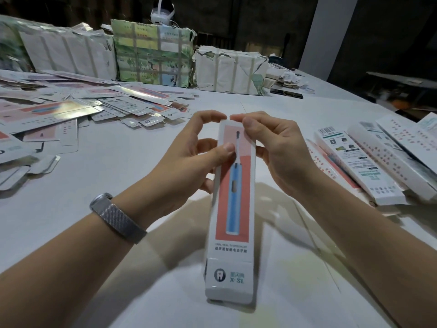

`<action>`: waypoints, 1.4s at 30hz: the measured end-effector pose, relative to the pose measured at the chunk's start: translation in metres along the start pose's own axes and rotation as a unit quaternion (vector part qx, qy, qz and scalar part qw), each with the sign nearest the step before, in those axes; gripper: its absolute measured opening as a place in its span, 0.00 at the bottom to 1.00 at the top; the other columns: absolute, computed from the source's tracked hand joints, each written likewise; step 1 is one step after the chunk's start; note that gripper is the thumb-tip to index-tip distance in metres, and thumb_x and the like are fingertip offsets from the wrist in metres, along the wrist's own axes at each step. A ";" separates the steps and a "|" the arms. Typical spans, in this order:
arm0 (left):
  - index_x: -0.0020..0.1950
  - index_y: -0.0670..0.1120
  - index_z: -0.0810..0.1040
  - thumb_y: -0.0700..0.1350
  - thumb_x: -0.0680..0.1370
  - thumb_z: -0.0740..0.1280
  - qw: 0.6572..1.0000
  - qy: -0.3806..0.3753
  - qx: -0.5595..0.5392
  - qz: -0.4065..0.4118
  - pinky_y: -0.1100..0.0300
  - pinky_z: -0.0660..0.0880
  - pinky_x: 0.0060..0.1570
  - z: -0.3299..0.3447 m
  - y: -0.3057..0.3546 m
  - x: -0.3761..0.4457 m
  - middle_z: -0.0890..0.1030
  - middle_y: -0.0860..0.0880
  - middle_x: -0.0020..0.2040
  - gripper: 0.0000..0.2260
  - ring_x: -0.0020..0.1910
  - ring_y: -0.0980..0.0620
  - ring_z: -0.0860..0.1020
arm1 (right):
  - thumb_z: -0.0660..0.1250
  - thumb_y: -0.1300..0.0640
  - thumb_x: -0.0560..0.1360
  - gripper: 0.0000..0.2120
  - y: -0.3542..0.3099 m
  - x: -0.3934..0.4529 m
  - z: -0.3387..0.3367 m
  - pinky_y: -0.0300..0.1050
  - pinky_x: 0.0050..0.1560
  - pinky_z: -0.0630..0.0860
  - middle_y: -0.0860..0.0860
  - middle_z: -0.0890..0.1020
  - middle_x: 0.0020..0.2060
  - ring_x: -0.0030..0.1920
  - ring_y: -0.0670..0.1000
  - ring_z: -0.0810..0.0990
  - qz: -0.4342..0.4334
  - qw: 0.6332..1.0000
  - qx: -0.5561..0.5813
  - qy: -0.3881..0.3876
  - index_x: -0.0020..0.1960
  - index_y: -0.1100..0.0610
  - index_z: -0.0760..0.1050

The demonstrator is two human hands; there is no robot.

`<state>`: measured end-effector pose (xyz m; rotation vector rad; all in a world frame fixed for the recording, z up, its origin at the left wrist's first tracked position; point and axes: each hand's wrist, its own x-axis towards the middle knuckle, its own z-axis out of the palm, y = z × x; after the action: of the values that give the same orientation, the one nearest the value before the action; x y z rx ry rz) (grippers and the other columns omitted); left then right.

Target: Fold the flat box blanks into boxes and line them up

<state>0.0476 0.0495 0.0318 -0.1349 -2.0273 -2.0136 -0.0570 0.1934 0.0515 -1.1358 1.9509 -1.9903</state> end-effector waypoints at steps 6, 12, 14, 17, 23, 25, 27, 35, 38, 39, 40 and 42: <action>0.60 0.57 0.70 0.51 0.74 0.68 1.000 0.011 0.007 0.003 0.48 0.82 0.35 0.000 0.002 0.000 0.85 0.42 0.47 0.16 0.43 0.47 0.86 | 0.61 0.60 0.82 0.10 -0.002 -0.001 0.003 0.47 0.47 0.80 0.50 0.83 0.43 0.43 0.48 0.82 0.023 0.999 0.027 -0.017 0.51 0.59 0.81; 0.59 0.58 0.71 0.51 0.73 0.69 0.999 0.024 0.015 0.013 0.40 0.82 0.39 0.004 0.002 -0.001 0.83 0.41 0.46 0.16 0.43 0.46 0.85 | 0.61 0.61 0.82 0.09 -0.002 -0.001 0.003 0.44 0.47 0.81 0.50 0.83 0.42 0.43 0.47 0.81 0.010 1.000 0.021 -0.008 0.54 0.60 0.80; 0.60 0.57 0.71 0.51 0.73 0.70 0.998 0.042 0.008 0.035 0.42 0.84 0.35 0.006 0.001 0.000 0.83 0.45 0.45 0.16 0.44 0.45 0.85 | 0.62 0.59 0.82 0.10 0.003 -0.003 0.005 0.42 0.51 0.79 0.52 0.80 0.49 0.48 0.47 0.80 -0.060 0.992 -0.098 0.054 0.58 0.58 0.80; 0.59 0.58 0.71 0.52 0.71 0.72 0.993 0.095 -0.013 0.068 0.50 0.82 0.32 0.008 0.002 0.002 0.82 0.42 0.50 0.19 0.46 0.44 0.85 | 0.65 0.55 0.80 0.15 0.004 -0.007 0.008 0.36 0.47 0.76 0.50 0.73 0.52 0.51 0.45 0.76 -0.156 0.955 -0.240 0.081 0.65 0.56 0.77; 0.71 0.59 0.69 0.50 0.81 0.66 0.994 0.059 -0.066 0.067 0.54 0.83 0.45 -0.002 -0.001 0.008 0.81 0.47 0.59 0.19 0.53 0.50 0.84 | 0.71 0.45 0.74 0.37 0.007 -0.008 0.006 0.43 0.56 0.78 0.49 0.68 0.58 0.57 0.43 0.72 -0.097 0.938 -0.330 -0.029 0.78 0.54 0.62; 0.73 0.67 0.67 0.52 0.82 0.64 0.996 0.000 -0.061 0.058 0.53 0.82 0.52 -0.004 -0.007 0.009 0.80 0.54 0.67 0.21 0.62 0.53 0.81 | 0.74 0.49 0.74 0.38 0.007 -0.008 0.004 0.50 0.59 0.77 0.51 0.69 0.60 0.60 0.47 0.73 -0.083 0.936 -0.340 -0.015 0.78 0.54 0.61; 0.71 0.76 0.63 0.57 0.77 0.68 0.998 -0.023 -0.019 0.062 0.49 0.77 0.61 -0.005 -0.013 0.009 0.75 0.61 0.71 0.27 0.68 0.59 0.76 | 0.74 0.51 0.73 0.36 0.001 -0.005 -0.001 0.51 0.58 0.77 0.51 0.72 0.60 0.58 0.48 0.74 -0.102 0.931 -0.350 0.013 0.77 0.53 0.64; 0.60 0.64 0.81 0.61 0.70 0.68 0.991 0.054 0.076 0.091 0.44 0.76 0.57 -0.022 -0.028 0.019 0.80 0.61 0.64 0.18 0.64 0.65 0.76 | 0.68 0.53 0.71 0.18 -0.025 0.024 -0.105 0.49 0.45 0.69 0.49 0.71 0.51 0.55 0.54 0.71 0.151 0.757 -0.628 0.098 0.60 0.49 0.75; 0.56 0.60 0.82 0.60 0.70 0.68 0.990 0.055 0.095 0.087 0.45 0.77 0.55 -0.023 -0.026 0.017 0.83 0.57 0.60 0.16 0.61 0.60 0.79 | 0.66 0.55 0.73 0.06 -0.020 0.023 -0.140 0.53 0.50 0.68 0.52 0.68 0.49 0.57 0.58 0.69 0.232 0.697 -0.667 0.125 0.49 0.54 0.73; 0.55 0.61 0.83 0.60 0.69 0.68 0.990 0.056 0.096 0.088 0.45 0.77 0.55 -0.022 -0.025 0.016 0.83 0.56 0.59 0.15 0.60 0.58 0.80 | 0.66 0.55 0.74 0.05 -0.018 0.023 -0.148 0.55 0.54 0.68 0.52 0.69 0.50 0.57 0.58 0.69 0.246 0.688 -0.670 0.134 0.48 0.54 0.74; 0.53 0.61 0.83 0.59 0.69 0.68 0.989 0.060 0.097 0.090 0.45 0.77 0.54 -0.020 -0.024 0.015 0.83 0.56 0.58 0.15 0.59 0.56 0.81 | 0.67 0.55 0.74 0.05 -0.017 0.023 -0.154 0.55 0.54 0.68 0.52 0.71 0.49 0.57 0.58 0.71 0.255 0.685 -0.667 0.141 0.49 0.54 0.75; 0.51 0.61 0.84 0.59 0.68 0.68 0.989 0.068 0.095 0.090 0.46 0.78 0.54 -0.018 -0.020 0.014 0.84 0.54 0.56 0.14 0.58 0.53 0.82 | 0.68 0.56 0.74 0.06 -0.013 0.024 -0.160 0.51 0.48 0.69 0.53 0.77 0.46 0.50 0.57 0.76 0.263 0.690 -0.659 0.141 0.51 0.54 0.75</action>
<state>0.0318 0.0294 0.0159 -0.1317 -2.0295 -1.6677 -0.1622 0.3102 0.0922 -0.1364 3.3729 -0.2219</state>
